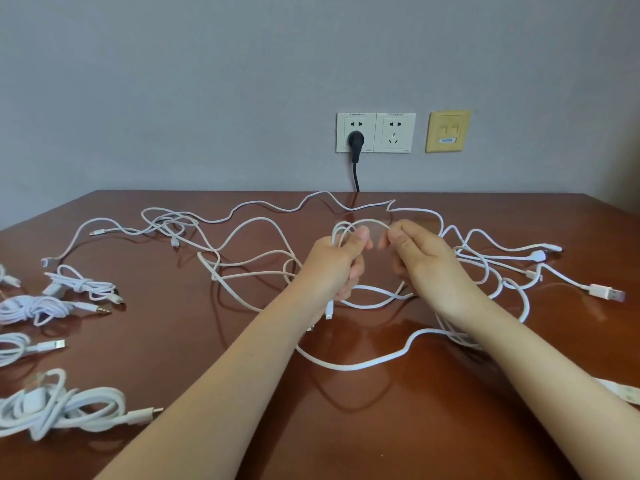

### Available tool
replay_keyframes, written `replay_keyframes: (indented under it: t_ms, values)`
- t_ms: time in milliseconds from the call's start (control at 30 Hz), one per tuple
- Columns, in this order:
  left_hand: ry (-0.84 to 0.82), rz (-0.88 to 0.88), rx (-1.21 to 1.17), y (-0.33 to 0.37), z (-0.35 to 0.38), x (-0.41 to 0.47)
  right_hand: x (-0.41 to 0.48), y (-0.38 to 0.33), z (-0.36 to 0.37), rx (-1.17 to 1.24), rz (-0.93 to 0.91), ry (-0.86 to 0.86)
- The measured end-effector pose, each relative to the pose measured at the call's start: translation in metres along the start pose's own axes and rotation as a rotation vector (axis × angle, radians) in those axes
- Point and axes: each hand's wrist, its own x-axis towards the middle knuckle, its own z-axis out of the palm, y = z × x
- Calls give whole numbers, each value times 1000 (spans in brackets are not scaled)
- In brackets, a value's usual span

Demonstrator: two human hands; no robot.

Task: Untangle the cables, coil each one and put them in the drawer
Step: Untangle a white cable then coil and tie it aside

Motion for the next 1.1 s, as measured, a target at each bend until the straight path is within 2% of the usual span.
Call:
replay_keyframes:
  t_ms: [267,433,600,667,733,867,967,1033,1100]
  values:
    - [67,140,81,-3,8,-1,-9,-2,8,-241,-65,-115]
    - [243,272,345,-8,7,5,-10,-3,8,-312,-95,-82]
    - [300,293,604,-7,4,2,-12,-5,10,-350,-83,-128]
    - [322,297,605,-6,2,3,-11,-8,10,-336,-60,-123]
    - [349,245,438,-3,-2,6,-11,-9,10,-331,-41,-120]
    - [370,75,-177,3,-17,11,-12,-12,7,-317,-4,-128]
    - [346,17,-527,8,-21,10,-12,-13,6,-359,-5,-145]
    - [363,-16,-648,10,-22,11,-13,-15,5,-405,-16,-164]
    - [378,-20,-660,12,-25,13,-14,-17,4,-458,-32,-181]
